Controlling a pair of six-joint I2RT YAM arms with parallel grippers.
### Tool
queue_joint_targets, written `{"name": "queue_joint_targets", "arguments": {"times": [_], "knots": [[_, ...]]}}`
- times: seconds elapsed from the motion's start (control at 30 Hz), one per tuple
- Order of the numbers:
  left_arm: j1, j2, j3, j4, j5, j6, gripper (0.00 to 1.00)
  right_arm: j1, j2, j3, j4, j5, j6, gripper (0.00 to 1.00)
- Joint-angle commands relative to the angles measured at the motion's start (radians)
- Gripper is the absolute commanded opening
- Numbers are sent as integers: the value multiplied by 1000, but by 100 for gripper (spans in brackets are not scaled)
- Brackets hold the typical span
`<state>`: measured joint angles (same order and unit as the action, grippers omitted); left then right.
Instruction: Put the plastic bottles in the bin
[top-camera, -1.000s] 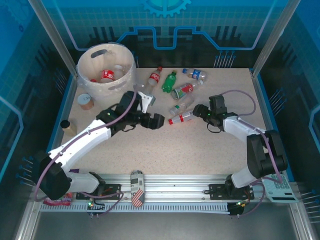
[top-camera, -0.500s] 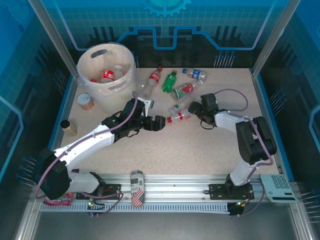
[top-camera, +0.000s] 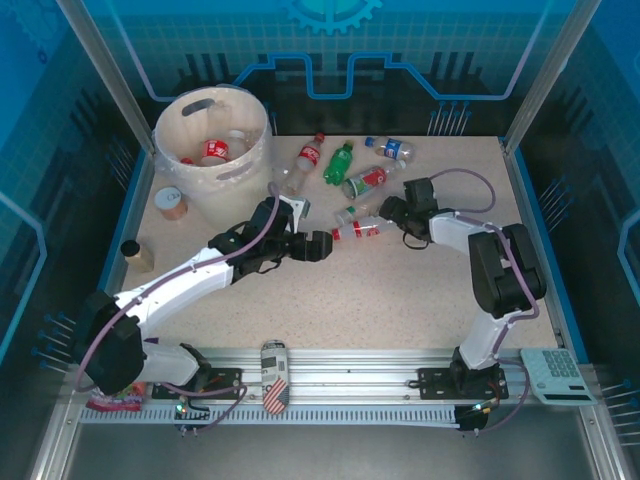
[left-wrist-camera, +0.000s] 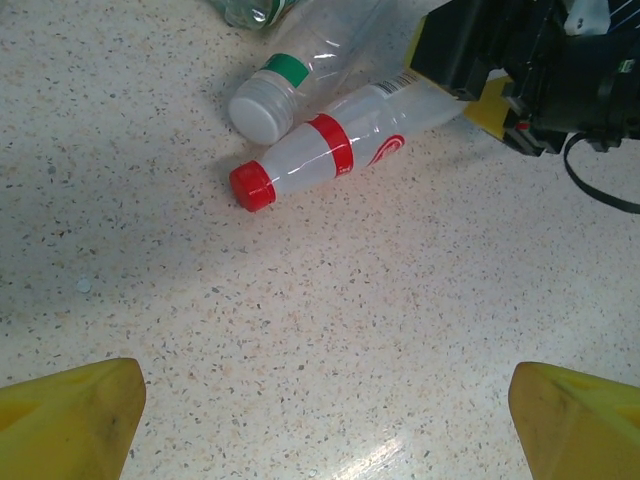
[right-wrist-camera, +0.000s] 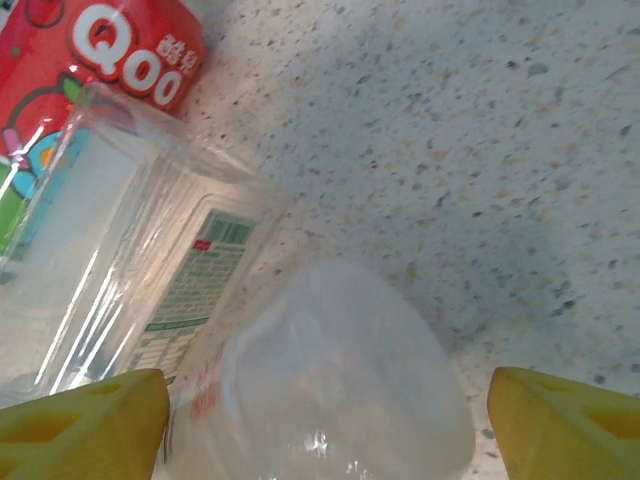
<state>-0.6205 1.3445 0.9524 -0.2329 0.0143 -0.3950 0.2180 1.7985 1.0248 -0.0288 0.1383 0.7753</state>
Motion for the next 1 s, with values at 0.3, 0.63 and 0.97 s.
{"name": "queue_joint_targets", "arguments": {"times": [0.3, 0.63, 0.97], "knots": [[-10, 6, 9, 13, -4, -11, 95, -61, -271, -15, -305, -62, -299, 79], [-10, 35, -19, -5, 21, -188, 94, 26, -374, 42, -579, -247, -891, 93], [-5, -63, -173, 192, -23, -405, 95, 19, -125, 202, -510, -180, -1483, 100]]}}
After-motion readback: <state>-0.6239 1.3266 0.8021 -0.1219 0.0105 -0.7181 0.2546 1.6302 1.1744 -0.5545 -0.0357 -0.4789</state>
